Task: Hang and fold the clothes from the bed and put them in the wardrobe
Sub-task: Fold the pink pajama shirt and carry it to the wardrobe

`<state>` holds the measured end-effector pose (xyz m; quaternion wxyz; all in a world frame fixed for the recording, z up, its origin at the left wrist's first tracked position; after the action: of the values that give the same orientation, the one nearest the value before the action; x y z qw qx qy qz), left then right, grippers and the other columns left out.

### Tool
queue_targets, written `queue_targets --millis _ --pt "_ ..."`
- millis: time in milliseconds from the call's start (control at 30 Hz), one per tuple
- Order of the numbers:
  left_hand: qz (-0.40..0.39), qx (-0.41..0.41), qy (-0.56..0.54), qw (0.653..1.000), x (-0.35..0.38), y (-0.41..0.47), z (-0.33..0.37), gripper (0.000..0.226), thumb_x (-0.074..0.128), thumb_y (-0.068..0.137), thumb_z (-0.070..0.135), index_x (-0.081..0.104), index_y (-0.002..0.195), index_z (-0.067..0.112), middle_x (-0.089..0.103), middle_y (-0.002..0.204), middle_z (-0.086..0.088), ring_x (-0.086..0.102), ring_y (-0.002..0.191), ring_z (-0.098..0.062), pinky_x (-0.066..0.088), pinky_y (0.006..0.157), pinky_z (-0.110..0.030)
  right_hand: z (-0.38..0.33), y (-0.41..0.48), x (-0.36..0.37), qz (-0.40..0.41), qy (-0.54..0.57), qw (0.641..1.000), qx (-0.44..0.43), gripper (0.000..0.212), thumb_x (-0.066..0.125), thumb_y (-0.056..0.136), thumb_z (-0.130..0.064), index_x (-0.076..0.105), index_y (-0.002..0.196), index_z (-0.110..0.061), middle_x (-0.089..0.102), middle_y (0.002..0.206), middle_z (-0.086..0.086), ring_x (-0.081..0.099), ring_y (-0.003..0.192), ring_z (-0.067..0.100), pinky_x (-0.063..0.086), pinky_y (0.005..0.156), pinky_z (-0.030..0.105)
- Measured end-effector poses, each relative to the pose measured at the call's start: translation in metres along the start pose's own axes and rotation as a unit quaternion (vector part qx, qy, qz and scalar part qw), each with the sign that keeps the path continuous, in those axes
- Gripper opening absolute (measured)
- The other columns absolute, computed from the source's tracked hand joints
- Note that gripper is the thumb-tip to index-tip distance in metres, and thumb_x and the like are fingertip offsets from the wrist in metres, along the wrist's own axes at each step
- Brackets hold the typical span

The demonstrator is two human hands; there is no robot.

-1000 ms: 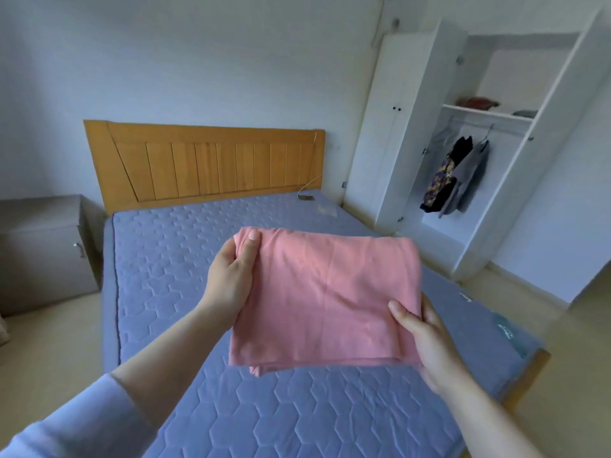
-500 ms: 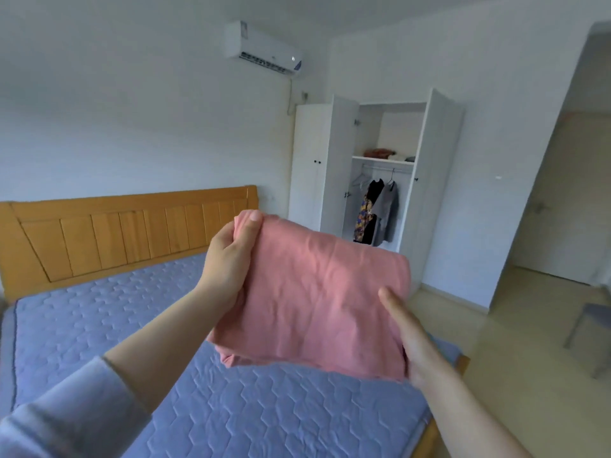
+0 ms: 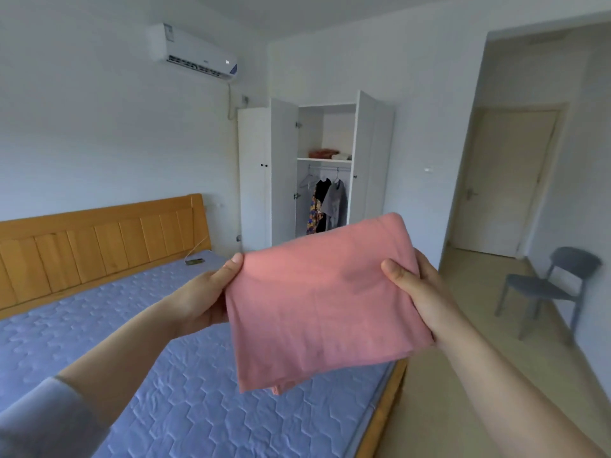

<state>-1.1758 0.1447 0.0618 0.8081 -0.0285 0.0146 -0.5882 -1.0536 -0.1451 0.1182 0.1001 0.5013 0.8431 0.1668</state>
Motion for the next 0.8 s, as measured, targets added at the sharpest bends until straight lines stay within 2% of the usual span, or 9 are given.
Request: queue_targets --millis 100,200,267,400,467,533,667,733,800 --pt "0.068 0.056 -0.009 0.996 -0.001 0.017 0.007 0.037 0.051 0.094 0.046 0.065 0.113 0.017 0.068 0.111 -0.008 0.069 0.089 -0.019 0.057 0.073 -0.031 -0.017 0.012 -0.008 0.007 -0.056 0.998 -0.026 0.043 0.076 0.056 -0.063 0.066 0.092 -0.041 0.072 0.098 -0.014 0.070 0.088 0.006 0.051 0.072 0.024" --pt "0.218 0.210 0.190 0.934 -0.006 0.013 0.049 0.026 0.052 0.097 0.039 0.059 0.118 0.024 0.063 0.119 -0.002 0.060 0.102 -0.016 0.048 0.091 -0.033 -0.034 0.025 -0.005 0.003 -0.121 0.991 -0.057 0.047 0.077 0.054 -0.064 0.063 0.092 -0.040 0.071 0.093 -0.016 0.068 0.082 0.002 0.049 0.062 0.014" --pt "0.172 0.294 0.259 0.904 0.020 0.007 0.077 0.051 0.053 0.086 0.059 0.053 0.128 0.030 0.059 0.124 0.013 0.055 0.115 -0.007 0.043 0.096 -0.030 -0.045 0.032 0.003 -0.010 -0.163 0.984 -0.071 0.049 0.077 0.054 -0.065 0.062 0.093 -0.041 0.070 0.094 -0.017 0.068 0.083 0.002 0.050 0.064 0.016" --pt "-0.012 0.283 0.353 0.892 0.076 0.015 0.090 0.100 0.073 0.052 0.076 0.036 0.138 0.043 0.050 0.124 0.037 0.048 0.112 0.015 0.036 0.089 -0.006 -0.063 0.046 0.032 -0.064 -0.212 0.972 -0.080 0.050 0.081 0.053 -0.059 0.065 0.095 -0.037 0.069 0.094 -0.012 0.068 0.086 0.008 0.054 0.074 0.026" --pt "-0.034 0.258 0.319 0.911 0.077 0.024 0.084 0.086 0.084 0.043 0.065 0.048 0.119 0.049 0.059 0.107 0.040 0.054 0.098 0.019 0.040 0.074 0.001 -0.068 0.050 0.053 -0.101 -0.233 0.964 -0.076 0.051 0.083 0.055 -0.057 0.066 0.098 -0.036 0.070 0.097 -0.010 0.068 0.089 0.010 0.056 0.076 0.025" --pt "-0.036 0.242 0.233 0.941 0.068 0.035 0.073 0.062 0.090 0.043 0.050 0.063 0.098 0.040 0.070 0.094 0.027 0.065 0.085 0.009 0.046 0.065 -0.004 -0.067 0.054 0.064 -0.109 -0.265 0.956 -0.065 0.054 0.083 0.054 -0.061 0.066 0.101 -0.040 0.069 0.100 -0.015 0.068 0.091 0.005 0.056 0.078 0.022" --pt "-0.060 0.208 0.118 0.969 0.064 0.053 0.052 0.051 0.092 0.053 0.032 0.070 0.098 0.023 0.076 0.093 0.007 0.072 0.085 -0.010 0.054 0.068 -0.021 -0.032 0.055 0.044 -0.042 -0.304 0.951 0.032 0.087 0.078 0.046 -0.075 0.053 0.124 -0.046 0.063 0.112 -0.023 0.064 0.102 0.001 0.053 0.092 0.034" --pt "-0.037 0.191 0.085 0.977 0.064 0.065 0.048 0.050 0.094 0.052 0.029 0.070 0.096 0.023 0.076 0.090 0.009 0.072 0.082 -0.008 0.054 0.065 -0.021 -0.001 0.043 0.021 0.030 -0.228 0.968 0.099 0.115 0.083 0.044 -0.070 0.035 0.143 -0.037 0.058 0.121 -0.017 0.060 0.111 0.009 0.050 0.098 0.040" --pt "-0.002 0.180 0.065 0.982 0.066 0.078 0.043 0.049 0.095 0.052 0.027 0.068 0.092 0.024 0.074 0.084 0.015 0.071 0.074 -0.003 0.052 0.058 -0.016 0.038 0.025 0.011 0.063 -0.076 0.984 0.149 0.119 0.090 0.047 -0.055 0.031 0.147 -0.026 0.062 0.116 -0.007 0.066 0.095 0.012 0.055 0.084 0.040"
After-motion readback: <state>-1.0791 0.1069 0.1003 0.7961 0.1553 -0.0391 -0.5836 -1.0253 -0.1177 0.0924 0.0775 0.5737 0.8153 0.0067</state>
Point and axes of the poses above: each hand's wrist, its own y-axis towards the middle knuckle, its own x-axis out of the palm, z = x × y, the point moved 10 cm from there along y, towards the middle knuckle
